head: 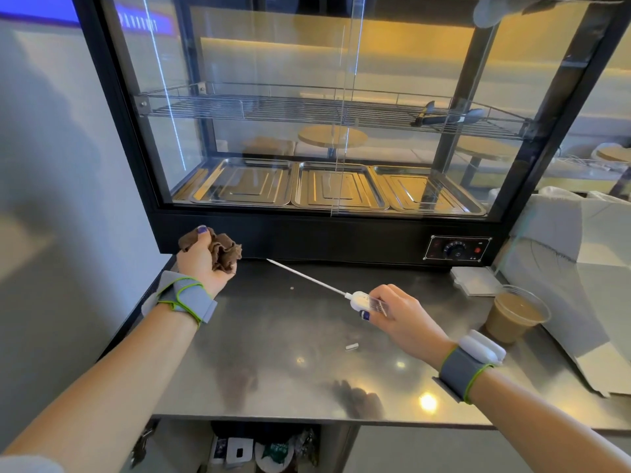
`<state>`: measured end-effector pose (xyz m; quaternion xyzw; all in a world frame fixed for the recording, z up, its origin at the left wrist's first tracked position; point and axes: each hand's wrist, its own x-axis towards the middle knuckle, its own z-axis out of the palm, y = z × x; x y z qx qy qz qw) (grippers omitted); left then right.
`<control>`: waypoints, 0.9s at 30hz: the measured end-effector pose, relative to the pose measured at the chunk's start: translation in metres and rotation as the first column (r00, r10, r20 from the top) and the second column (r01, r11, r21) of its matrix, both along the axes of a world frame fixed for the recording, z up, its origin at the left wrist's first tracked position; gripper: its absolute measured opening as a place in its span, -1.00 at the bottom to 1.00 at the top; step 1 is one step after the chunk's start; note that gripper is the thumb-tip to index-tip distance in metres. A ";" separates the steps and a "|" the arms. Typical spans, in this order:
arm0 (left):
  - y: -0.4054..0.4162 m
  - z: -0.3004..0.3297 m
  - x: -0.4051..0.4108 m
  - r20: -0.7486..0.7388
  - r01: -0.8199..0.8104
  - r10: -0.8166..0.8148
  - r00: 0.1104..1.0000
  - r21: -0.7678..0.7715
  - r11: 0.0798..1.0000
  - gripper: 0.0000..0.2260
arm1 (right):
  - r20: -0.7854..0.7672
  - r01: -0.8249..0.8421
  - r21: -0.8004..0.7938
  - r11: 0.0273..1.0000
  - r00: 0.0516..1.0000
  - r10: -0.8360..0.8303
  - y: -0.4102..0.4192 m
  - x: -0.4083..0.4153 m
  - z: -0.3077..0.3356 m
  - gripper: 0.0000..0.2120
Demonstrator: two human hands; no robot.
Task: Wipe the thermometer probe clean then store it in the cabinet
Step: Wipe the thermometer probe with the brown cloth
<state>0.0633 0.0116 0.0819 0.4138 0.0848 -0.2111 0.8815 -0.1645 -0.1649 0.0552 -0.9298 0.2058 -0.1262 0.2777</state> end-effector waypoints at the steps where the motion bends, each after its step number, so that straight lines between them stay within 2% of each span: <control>1: -0.002 -0.001 -0.002 0.008 0.022 -0.022 1.000 0.007 1.000 -0.73 | -0.001 0.005 0.002 1.000 1.000 -0.005 0.000 0.000 -0.001 -0.81; 10: -0.004 -0.020 -0.005 0.076 0.145 -0.159 0.984 0.159 0.977 -0.85 | 0.048 0.105 0.057 0.993 0.993 -0.108 -0.009 -0.001 -0.011 -0.82; 13: -0.007 -0.033 -0.005 0.111 0.163 -0.197 0.974 0.259 0.952 -0.93 | 0.048 0.133 0.082 0.988 0.989 -0.137 -0.012 -0.003 -0.017 -0.82; 17: -0.014 -0.054 -0.012 0.196 0.158 -0.260 0.946 0.422 0.893 -0.90 | 0.018 0.150 0.125 0.981 0.988 -0.154 -0.014 -0.004 -0.029 -0.83; 20: -0.019 -0.066 -0.016 0.244 0.100 -0.323 0.914 0.637 0.765 -0.62 | 0.020 0.168 0.145 0.975 0.985 -0.172 -0.015 -0.006 -0.035 -0.85; 23: -0.026 -0.083 -0.020 0.288 0.021 -0.425 0.858 0.808 0.589 -0.53 | 0.020 0.210 0.180 0.961 0.976 -0.217 -0.019 -0.007 -0.048 -0.86; 27: -0.036 -0.096 -0.028 0.399 -0.126 -0.637 0.659 0.894 0.430 -0.47 | -0.024 0.276 0.208 0.938 0.960 -0.278 -0.024 -0.012 -0.066 -0.84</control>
